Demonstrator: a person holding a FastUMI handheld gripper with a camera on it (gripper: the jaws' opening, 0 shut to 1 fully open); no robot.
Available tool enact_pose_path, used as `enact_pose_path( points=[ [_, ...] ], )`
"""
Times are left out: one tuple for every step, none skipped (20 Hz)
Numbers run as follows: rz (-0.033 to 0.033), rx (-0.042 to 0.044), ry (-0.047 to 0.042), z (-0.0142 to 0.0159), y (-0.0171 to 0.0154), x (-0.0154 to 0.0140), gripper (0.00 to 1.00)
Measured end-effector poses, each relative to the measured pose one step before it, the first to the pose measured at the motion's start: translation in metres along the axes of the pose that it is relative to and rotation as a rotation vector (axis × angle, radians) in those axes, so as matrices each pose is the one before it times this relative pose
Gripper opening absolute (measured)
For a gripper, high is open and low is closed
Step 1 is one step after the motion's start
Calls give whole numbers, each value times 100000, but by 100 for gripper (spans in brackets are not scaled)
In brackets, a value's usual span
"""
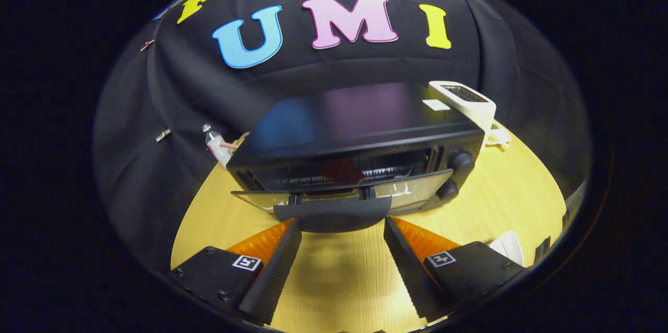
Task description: Open the toaster oven, put the food inside, and close the toaster oven door.
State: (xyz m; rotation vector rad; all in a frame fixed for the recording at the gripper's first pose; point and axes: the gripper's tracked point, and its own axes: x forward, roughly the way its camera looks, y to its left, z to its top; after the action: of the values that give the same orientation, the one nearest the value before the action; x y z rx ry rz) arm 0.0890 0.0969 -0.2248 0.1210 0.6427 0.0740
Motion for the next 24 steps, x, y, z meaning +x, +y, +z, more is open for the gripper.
enact_pose_path(
  points=[
    [329, -477, -1606, 944, 129, 402, 98],
    [1147, -223, -2025, 934, 241, -5, 98],
    [575, -815, -2095, 957, 205, -129, 99],
    [1358, -1227, -2404, 869, 373, -624, 99],
    [1028, -1713, -2428, 781, 117, -709, 98],
    [1129, -1699, -2792, 923, 139, -939, 98],
    [872, -1776, -3284, 967, -31, -1028, 98],
    [579, -1873, -3730, 1294, -114, -1145, 98],
    [620, -1717, -3406, 1283, -190, -1096, 98],
    [568, -1573, -3131, 1310, -176, -1098, 98],
    [378, -1387, -2968, 1255, -297, -996, 98],
    [-118, -926, -2437, 1199, -377, -965, 98],
    [-275, -90, -2081, 1117, -380, -1073, 98],
    [-312, 191, -2458, 1175, -244, -1011, 98],
    [-689, 251, -2401, 1101, -284, -1030, 98],
    [-1140, 729, -2288, 1015, -310, -1001, 98],
    [-703, 1253, -2156, 841, -98, -1108, 98],
    [-751, 1323, -1626, 698, -90, -974, 98],
    [-773, 904, -1592, 567, -157, -1037, 98],
    [-682, 7, -1158, 427, -253, -892, 98],
    [-390, -443, -365, 143, -232, -977, 98],
    [572, -794, 102, -142, -124, -893, 98],
    [383, -184, 298, 56, -12, -735, 98],
    [363, -487, -27, 32, -141, -566, 98]
  ],
)
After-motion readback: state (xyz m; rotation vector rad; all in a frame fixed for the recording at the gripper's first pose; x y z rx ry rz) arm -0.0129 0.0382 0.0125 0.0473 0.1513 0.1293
